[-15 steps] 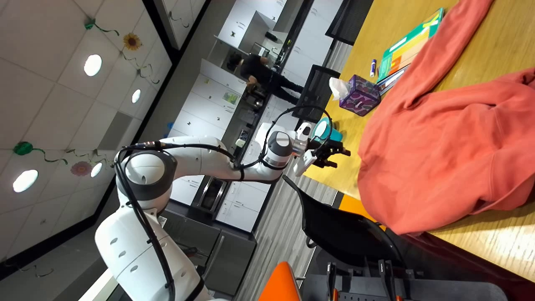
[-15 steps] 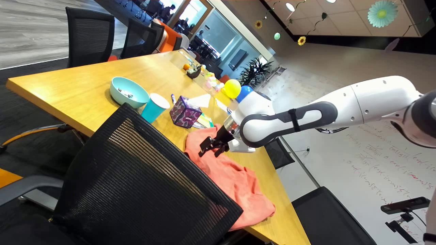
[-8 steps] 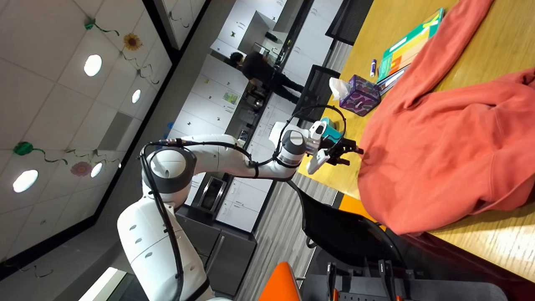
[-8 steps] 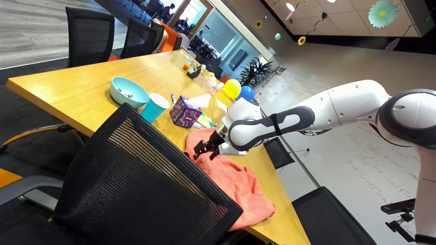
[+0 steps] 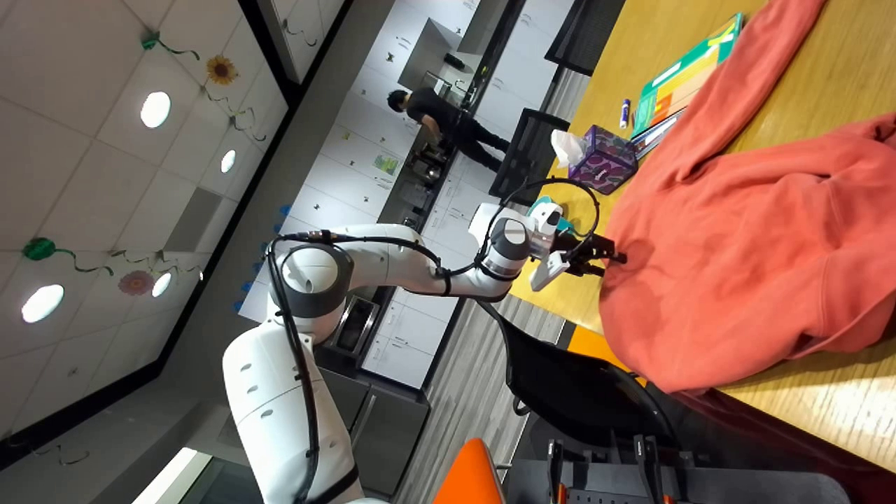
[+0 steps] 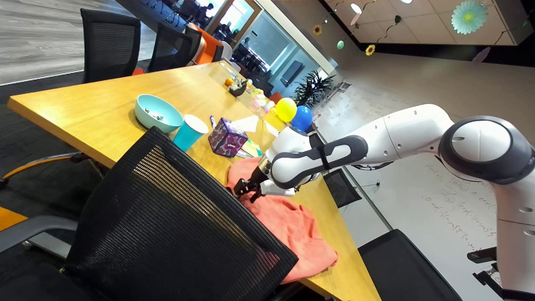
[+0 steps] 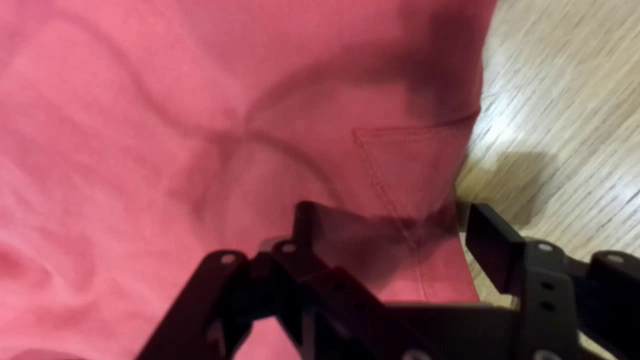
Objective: Hang the sweatshirt on the backrest of the chair
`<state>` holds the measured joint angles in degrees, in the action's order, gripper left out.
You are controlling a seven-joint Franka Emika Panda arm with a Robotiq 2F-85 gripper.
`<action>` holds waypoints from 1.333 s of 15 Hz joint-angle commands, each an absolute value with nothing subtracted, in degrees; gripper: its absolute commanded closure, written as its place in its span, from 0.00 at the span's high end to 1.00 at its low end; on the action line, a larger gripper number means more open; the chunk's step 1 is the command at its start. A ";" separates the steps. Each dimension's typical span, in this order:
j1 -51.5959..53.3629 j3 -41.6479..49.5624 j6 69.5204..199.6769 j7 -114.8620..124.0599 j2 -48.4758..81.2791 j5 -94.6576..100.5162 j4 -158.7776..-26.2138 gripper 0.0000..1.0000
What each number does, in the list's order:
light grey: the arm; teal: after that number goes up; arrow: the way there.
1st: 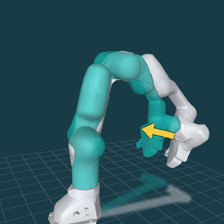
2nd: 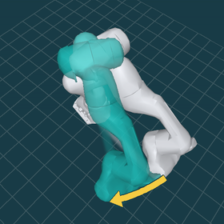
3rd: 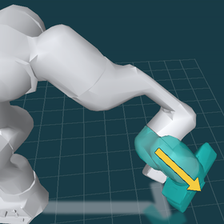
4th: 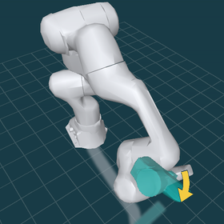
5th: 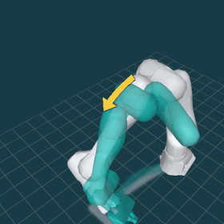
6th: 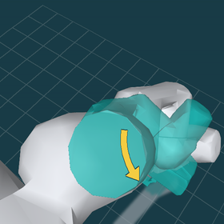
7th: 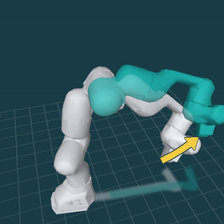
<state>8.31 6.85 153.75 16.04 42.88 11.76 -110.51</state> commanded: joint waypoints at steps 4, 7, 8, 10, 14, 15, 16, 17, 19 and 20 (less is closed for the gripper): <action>8.81 8.05 153.98 16.29 44.29 9.61 -108.59 0.28; 8.38 8.06 153.52 16.00 43.79 8.89 -108.80 0.04; 8.14 7.89 153.39 15.68 43.65 8.57 -108.87 0.01; 8.23 7.80 153.08 15.24 42.98 8.48 -109.36 0.00; 9.68 6.17 153.80 12.21 36.74 9.99 -115.28 0.02; 10.06 5.38 153.61 11.25 34.64 10.28 -116.97 0.02; 10.78 4.77 153.45 10.44 32.21 10.74 -118.95 0.02; 10.89 3.61 153.09 9.26 30.07 10.69 -120.49 0.02; 12.33 2.54 152.64 8.48 25.08 11.62 -124.03 0.02; 12.67 1.82 152.31 8.12 22.94 11.93 -125.33 0.02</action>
